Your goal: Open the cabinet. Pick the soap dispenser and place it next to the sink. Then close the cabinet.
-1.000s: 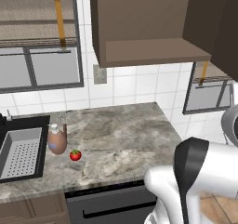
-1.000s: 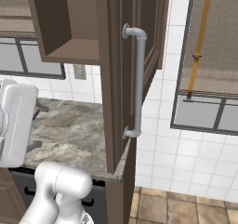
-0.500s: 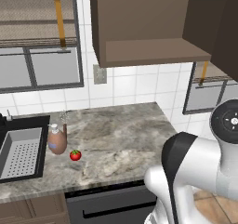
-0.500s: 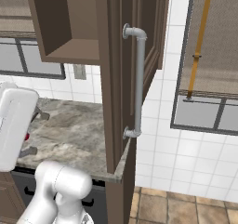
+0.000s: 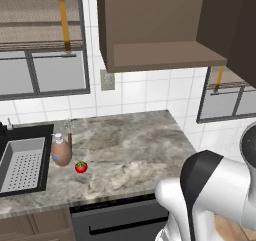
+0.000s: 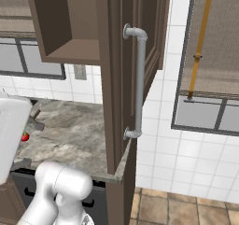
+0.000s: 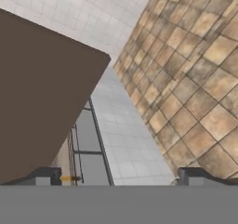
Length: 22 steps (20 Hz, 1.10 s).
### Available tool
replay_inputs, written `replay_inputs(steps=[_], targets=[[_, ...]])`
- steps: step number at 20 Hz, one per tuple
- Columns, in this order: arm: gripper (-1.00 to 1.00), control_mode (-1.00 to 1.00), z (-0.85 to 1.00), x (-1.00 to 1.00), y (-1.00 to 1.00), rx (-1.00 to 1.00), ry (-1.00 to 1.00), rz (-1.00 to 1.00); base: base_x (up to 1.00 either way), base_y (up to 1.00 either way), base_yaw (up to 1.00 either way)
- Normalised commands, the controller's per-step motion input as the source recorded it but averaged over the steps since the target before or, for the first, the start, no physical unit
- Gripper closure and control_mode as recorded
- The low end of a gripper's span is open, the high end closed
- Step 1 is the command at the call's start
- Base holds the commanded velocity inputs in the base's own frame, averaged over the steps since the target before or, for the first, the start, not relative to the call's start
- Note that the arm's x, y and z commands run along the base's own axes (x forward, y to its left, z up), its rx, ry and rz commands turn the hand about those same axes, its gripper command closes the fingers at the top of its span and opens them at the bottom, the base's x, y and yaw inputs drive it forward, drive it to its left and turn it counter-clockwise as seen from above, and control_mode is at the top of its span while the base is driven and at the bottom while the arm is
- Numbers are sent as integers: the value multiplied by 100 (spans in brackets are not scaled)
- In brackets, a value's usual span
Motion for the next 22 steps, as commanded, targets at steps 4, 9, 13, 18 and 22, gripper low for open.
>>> replay_inputs(steps=[4, 9, 13, 18, 22], targets=[[-100, -100, 0, -37, -7, 5, -2, 0, 0, 0, 0], [-100, -100, 0, -31, -11, 12, 1, 0, 0, 0, 0], [-100, -100, 0, -21, -12, 13, 10, 0, 0, 0, 0], [-100, -100, 0, -10, -1, 4, 12, 0, 0, 0, 0], [-100, -100, 0, 0, 0, 2, 14, 0, 0, 0, 0]])
